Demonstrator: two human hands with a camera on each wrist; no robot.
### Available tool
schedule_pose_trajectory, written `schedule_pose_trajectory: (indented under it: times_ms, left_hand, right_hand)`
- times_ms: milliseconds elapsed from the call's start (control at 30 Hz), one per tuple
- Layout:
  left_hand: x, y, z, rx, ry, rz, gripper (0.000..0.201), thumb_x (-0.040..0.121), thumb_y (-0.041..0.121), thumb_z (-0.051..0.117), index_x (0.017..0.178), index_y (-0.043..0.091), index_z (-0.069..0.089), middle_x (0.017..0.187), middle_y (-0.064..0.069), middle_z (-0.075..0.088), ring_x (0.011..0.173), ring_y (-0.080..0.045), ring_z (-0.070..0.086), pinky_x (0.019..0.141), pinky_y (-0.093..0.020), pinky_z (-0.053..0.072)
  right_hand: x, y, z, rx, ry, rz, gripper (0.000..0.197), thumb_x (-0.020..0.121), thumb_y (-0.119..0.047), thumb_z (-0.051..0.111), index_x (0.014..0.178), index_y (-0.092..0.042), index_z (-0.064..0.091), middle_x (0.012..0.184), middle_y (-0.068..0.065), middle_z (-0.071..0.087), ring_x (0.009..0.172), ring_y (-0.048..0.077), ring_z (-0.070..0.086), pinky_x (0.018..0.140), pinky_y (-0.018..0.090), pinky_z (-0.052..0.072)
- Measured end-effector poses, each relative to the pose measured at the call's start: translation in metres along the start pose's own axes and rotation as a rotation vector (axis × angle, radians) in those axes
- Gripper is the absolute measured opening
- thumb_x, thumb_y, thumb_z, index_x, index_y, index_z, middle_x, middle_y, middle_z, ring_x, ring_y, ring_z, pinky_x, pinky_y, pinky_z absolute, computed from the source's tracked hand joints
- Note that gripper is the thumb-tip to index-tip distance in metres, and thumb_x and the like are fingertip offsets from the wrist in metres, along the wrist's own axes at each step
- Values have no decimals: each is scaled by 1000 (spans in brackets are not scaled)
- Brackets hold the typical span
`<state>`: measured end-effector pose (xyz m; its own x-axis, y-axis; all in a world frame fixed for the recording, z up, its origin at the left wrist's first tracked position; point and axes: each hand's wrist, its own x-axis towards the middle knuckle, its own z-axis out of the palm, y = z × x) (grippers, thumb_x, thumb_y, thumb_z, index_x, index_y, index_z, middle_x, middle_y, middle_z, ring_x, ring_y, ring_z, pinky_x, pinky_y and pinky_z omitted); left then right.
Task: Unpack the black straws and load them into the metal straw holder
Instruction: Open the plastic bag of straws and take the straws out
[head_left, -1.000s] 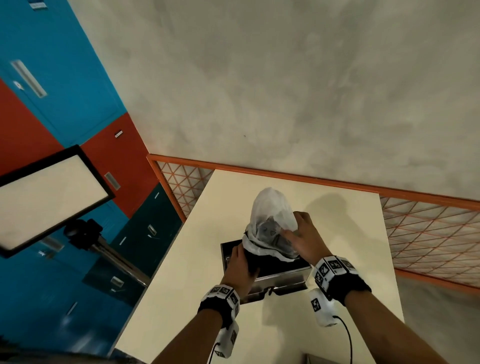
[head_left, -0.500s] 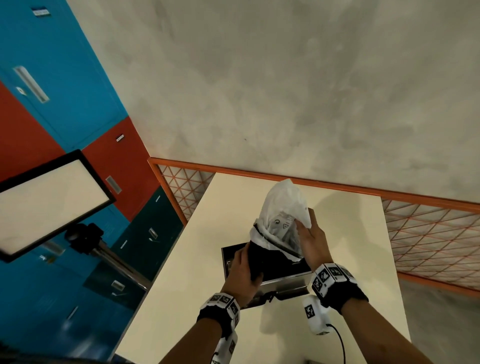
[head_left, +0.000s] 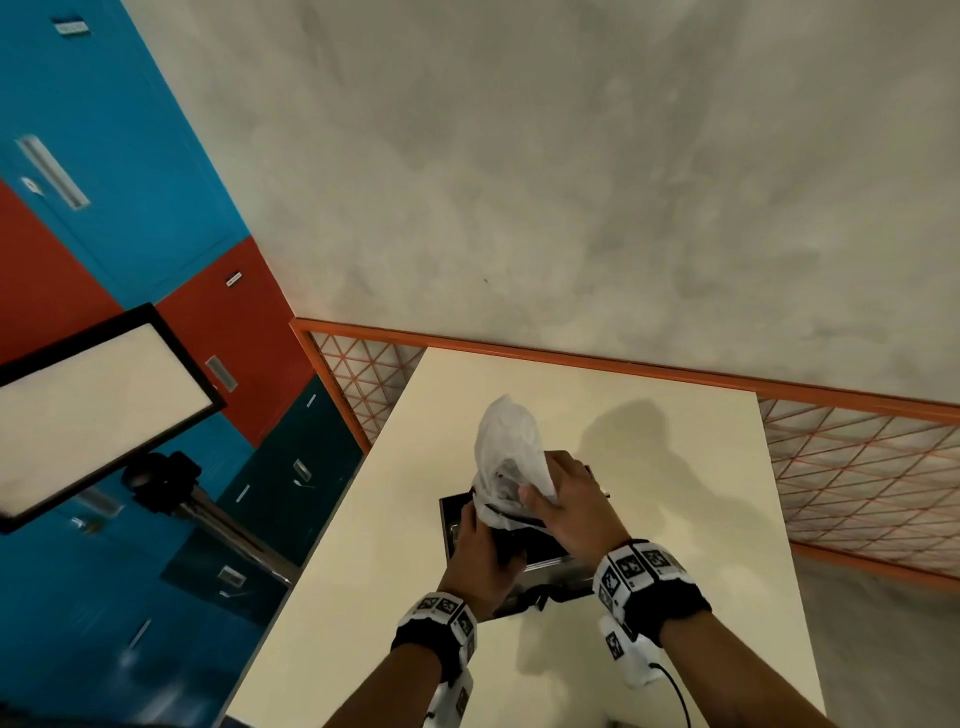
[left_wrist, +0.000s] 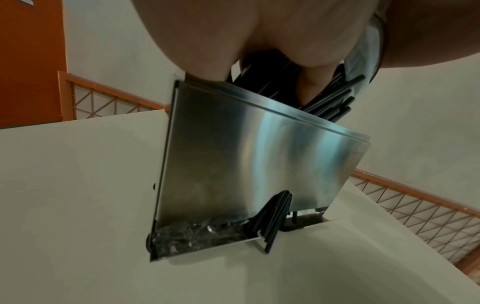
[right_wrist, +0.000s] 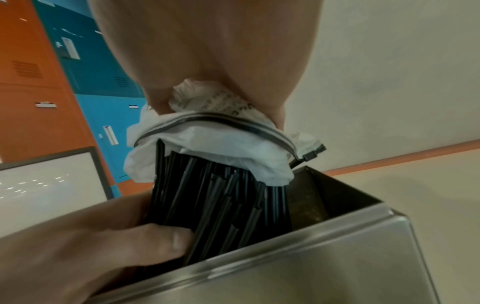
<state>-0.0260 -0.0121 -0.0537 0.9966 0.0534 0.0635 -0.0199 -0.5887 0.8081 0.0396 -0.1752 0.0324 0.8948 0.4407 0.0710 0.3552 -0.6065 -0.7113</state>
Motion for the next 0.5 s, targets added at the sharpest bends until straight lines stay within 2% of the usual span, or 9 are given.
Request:
schedule_pose_trajectory:
  times_ms: [67, 133, 167, 233, 267, 300, 367, 433, 500]
  left_hand:
    - [2, -1, 0, -78, 16, -31, 82, 80, 26, 67, 153, 27, 28, 149, 4, 40, 135, -9, 45, 108, -27, 43]
    - [3, -3, -1, -71, 11, -60, 79, 81, 19, 75, 149, 20, 36, 145, -2, 49, 132, -16, 51, 106, -33, 47]
    - [3, -5, -2, -43, 9, -50, 76, 82, 19, 75, 148, 21, 37, 144, -2, 49, 132, -17, 51, 108, -34, 46]
    - [2, -6, -2, 3, -1, -7, 71, 86, 24, 69, 149, 27, 38, 145, 3, 44, 133, -14, 47, 109, -30, 42]
    - [2, -7, -2, 35, 1, 11, 67, 88, 26, 68, 148, 26, 38, 142, 3, 44, 131, -16, 47, 108, -27, 41]
    - [1, -7, -2, 70, 4, 20, 62, 91, 28, 66, 147, 23, 40, 139, 1, 45, 128, -18, 48, 106, -26, 40]
    - [-1, -8, -2, 105, 2, 22, 58, 96, 32, 62, 149, 23, 39, 140, 1, 46, 126, -20, 48, 106, -32, 42]
    - [-2, -9, -3, 94, -8, 15, 61, 99, 36, 57, 154, 31, 31, 146, 5, 42, 131, -17, 45, 110, -37, 41]
    - [-2, -7, -3, 93, -10, 9, 63, 100, 36, 55, 155, 38, 26, 148, 6, 40, 133, -16, 43, 111, -35, 38]
  right_hand:
    - [0, -5, 2, -36, -12, -49, 47, 92, -50, 43, 130, -24, 53, 121, 1, 56, 106, 23, 51, 90, 43, 45]
    - [2, -5, 4, -30, -2, -65, 41, 92, -47, 43, 123, -24, 56, 113, 0, 59, 101, 23, 53, 84, 44, 46]
    - [3, -4, 4, -28, 8, -61, 33, 92, -42, 46, 118, -23, 57, 108, 0, 59, 98, 23, 53, 82, 43, 46]
    - [4, -2, 1, -17, 48, -37, 19, 90, -28, 52, 108, -22, 57, 101, 0, 59, 93, 25, 54, 79, 42, 45]
    - [4, -1, -2, 3, 83, -17, 17, 90, -23, 52, 106, -20, 57, 100, 2, 59, 92, 26, 54, 78, 41, 46]
    - [4, 0, -6, 37, 125, 14, 17, 90, -21, 51, 106, -18, 57, 100, 3, 60, 92, 27, 55, 78, 40, 46]
    - [4, 2, -15, 117, 212, 93, 16, 95, -20, 51, 107, -13, 59, 99, 6, 61, 91, 29, 56, 78, 38, 45]
    - [4, 4, -24, 166, 271, 144, 14, 97, -16, 53, 108, -10, 59, 100, 9, 62, 92, 30, 57, 79, 38, 46]
    - [4, 6, -29, 204, 302, 167, 15, 99, -17, 53, 111, -10, 59, 104, 12, 64, 95, 31, 58, 83, 41, 48]
